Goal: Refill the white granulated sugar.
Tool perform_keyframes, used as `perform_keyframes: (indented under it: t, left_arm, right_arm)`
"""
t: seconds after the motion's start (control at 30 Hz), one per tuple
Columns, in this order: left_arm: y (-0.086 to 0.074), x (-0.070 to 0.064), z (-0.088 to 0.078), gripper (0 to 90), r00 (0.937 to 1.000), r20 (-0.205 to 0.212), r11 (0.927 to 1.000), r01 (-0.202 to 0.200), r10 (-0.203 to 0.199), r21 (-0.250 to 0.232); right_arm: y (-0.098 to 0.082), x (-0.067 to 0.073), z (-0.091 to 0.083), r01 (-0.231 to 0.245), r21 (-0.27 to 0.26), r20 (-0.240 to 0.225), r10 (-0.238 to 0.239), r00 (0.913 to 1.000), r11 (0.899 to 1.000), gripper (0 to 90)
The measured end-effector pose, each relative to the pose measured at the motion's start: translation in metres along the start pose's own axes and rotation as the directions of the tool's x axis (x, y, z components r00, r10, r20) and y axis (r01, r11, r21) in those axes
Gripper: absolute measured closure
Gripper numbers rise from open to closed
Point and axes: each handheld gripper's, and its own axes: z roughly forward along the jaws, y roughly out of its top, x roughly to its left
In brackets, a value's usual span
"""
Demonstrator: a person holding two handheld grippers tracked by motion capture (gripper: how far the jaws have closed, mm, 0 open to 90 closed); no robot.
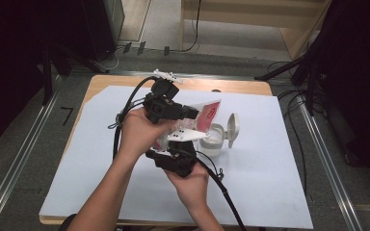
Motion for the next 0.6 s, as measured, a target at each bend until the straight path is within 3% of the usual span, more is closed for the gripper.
perform_keyframes:
  t: [0.6]
  left_arm:
    - [0.0006,-0.0031,0.0007,82.9,1.0,-0.005,1.0,-0.007,0.007,0.007]
  right_arm:
    - [-0.0011,0.0007,-0.0011,-0.012,-0.01,-0.009,0.012,0.9999,1.0,63.6]
